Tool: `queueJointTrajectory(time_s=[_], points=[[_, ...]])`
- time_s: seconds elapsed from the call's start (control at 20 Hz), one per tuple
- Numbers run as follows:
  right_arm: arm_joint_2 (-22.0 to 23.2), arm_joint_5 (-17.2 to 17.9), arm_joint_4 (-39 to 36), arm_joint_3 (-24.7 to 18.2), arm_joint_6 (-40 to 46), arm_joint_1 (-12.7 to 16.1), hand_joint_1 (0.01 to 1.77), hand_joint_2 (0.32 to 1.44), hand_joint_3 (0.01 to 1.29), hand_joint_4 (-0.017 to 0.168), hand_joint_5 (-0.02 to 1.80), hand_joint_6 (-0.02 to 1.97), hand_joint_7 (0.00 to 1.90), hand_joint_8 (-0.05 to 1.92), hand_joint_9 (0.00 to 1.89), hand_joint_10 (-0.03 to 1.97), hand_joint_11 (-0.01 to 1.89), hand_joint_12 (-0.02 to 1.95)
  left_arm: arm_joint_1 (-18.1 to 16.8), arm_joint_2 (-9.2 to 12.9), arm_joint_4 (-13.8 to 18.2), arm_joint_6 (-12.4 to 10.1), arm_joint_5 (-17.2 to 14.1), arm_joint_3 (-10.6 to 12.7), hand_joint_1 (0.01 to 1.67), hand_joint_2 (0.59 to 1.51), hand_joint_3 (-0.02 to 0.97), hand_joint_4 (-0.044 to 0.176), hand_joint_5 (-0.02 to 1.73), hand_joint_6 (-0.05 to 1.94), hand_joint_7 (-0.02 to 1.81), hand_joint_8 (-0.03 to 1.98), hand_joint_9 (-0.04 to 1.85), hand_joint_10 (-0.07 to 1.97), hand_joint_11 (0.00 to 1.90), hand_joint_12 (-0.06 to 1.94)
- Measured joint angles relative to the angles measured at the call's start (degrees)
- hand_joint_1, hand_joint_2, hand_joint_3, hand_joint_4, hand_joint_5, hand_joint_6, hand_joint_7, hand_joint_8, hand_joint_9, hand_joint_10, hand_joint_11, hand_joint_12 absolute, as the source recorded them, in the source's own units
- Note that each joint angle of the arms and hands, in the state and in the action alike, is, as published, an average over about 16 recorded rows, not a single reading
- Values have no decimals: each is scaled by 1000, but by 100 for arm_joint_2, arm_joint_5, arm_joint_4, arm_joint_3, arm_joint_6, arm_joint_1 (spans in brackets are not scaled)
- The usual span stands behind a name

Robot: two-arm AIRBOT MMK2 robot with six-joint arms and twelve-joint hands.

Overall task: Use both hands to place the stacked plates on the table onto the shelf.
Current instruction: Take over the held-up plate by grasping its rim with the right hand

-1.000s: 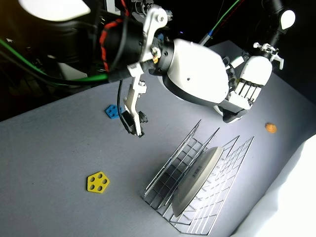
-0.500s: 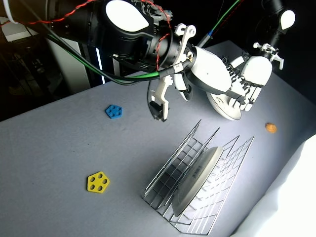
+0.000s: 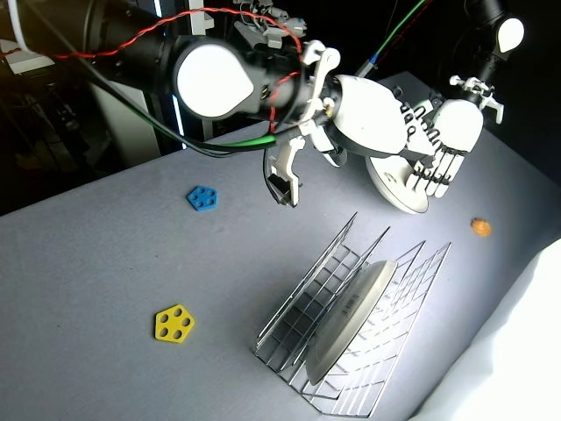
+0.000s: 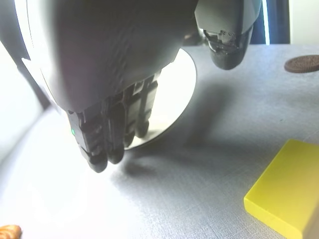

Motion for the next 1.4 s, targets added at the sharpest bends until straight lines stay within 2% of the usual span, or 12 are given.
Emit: queueJointTrajectory(time_s=[0.2,0.45,0.85,1.4], points=[[-150,498,1387,15,-1784,-249,1329,967,12,2,139,15,104,6,60,18,11,375,0,0,0,0,2,0,14,1040,19,-4,90,-4,60,-16,104,22,17,160],[-495,821,1989,130,-2831,-512,1315,972,12,3,126,15,86,6,51,18,11,370,1,0,-1,0,3,0,13,1042,19,-5,90,-5,60,-17,104,22,17,163],[-1184,851,2411,617,-3439,-779,1298,975,11,2,108,15,62,6,32,18,11,325,9,-1,-9,-3,3,1,13,1048,19,-5,91,-6,60,-16,105,23,20,159],[-2018,837,2835,1425,-3681,-992,1317,969,11,1,122,15,73,5,35,18,11,308,15,-7,-10,-11,3,4,14,1047,19,-6,82,-7,53,-16,98,23,21,124]])
